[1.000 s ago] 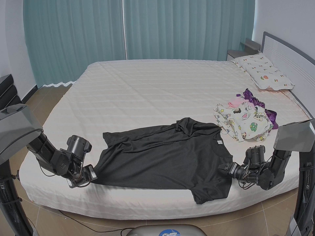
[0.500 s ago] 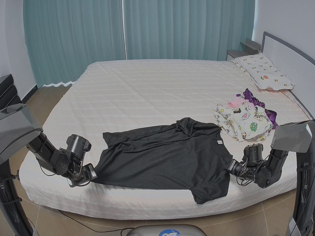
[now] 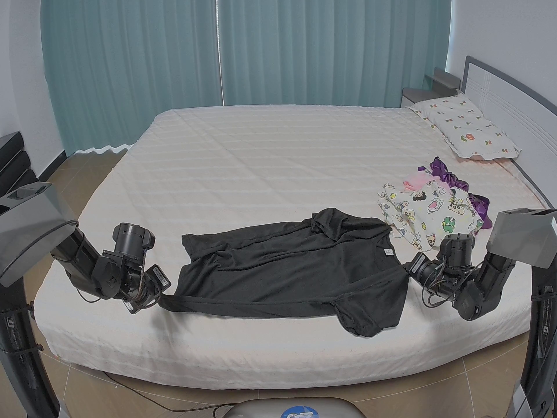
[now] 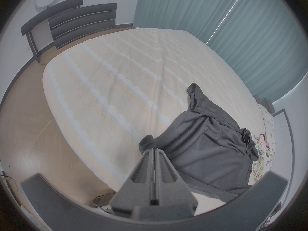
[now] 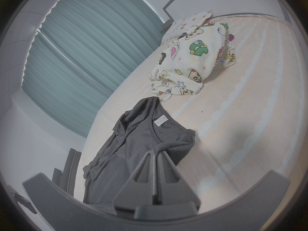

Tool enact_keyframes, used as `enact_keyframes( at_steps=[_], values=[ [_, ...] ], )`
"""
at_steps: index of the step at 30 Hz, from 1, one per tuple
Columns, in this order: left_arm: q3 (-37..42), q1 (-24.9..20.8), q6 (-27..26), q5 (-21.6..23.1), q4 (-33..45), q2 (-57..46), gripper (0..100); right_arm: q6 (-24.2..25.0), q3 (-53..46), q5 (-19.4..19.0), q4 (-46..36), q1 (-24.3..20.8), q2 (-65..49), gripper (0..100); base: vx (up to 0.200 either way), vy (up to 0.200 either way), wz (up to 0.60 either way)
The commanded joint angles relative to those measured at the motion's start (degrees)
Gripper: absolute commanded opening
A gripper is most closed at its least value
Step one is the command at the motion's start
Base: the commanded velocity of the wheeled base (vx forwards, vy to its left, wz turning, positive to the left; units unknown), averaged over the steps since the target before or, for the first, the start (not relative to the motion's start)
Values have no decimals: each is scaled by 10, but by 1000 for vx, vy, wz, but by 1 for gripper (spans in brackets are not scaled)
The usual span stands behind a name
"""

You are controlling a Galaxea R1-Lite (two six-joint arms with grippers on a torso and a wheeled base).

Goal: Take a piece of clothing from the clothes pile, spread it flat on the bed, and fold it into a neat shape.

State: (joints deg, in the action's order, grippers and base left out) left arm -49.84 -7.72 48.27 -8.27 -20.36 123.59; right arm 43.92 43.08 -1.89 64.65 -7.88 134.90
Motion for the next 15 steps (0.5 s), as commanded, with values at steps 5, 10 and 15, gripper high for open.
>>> enact_keyframes(
  at_steps=[5,10,15],
  values=[
    [-8,8,44,-3,-98,65,0,-11,159,5,-63,-15,63,0,0,0,0],
    [-5,17,56,-1,-137,78,0,-14,219,8,-64,-23,108,0,0,0,0],
    [-9,22,59,4,-137,91,0,-20,233,12,-65,-31,123,100,0,0,0]
  ],
)
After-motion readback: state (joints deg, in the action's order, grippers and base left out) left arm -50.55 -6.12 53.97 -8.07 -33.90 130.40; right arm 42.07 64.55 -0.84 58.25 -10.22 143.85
